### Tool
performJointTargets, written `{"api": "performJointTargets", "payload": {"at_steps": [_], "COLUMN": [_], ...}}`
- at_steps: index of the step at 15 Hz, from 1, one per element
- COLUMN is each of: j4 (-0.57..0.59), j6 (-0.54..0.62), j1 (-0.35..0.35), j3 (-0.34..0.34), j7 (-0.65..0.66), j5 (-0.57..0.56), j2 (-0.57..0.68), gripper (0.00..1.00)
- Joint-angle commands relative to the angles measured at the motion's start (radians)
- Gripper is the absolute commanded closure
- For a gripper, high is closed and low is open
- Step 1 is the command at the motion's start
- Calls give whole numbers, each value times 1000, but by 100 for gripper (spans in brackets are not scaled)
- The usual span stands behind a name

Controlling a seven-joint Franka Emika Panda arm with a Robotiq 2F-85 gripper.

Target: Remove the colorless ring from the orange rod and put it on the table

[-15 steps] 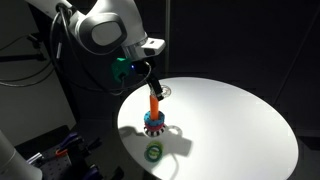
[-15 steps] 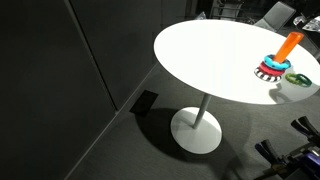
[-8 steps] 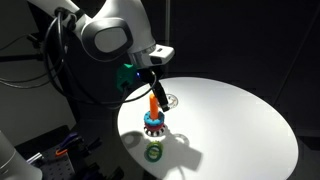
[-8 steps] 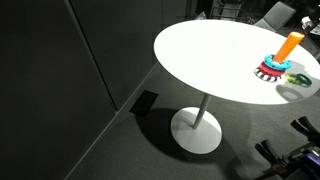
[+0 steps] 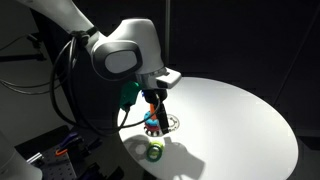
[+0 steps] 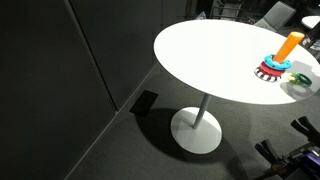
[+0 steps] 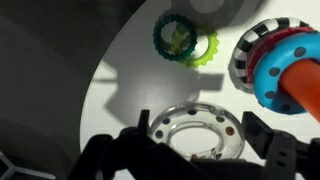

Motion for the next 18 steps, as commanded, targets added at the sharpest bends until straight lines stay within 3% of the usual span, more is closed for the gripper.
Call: {"api": "performJointTargets", "payload": {"at_steps": [1,14,15,16,18], "j4": [32,52,51,51,51], "j6": [-4,51,54,55,51], "j1": [9,89,96,103,115], "j3": [-30,-108,-113,-118,-126], "j7": [28,27,25,22,20], "j5": [-28,-61,-65,-66,-71], "j2": [65,214,219,222,225], "gripper": [34,34,10,2,0]}}
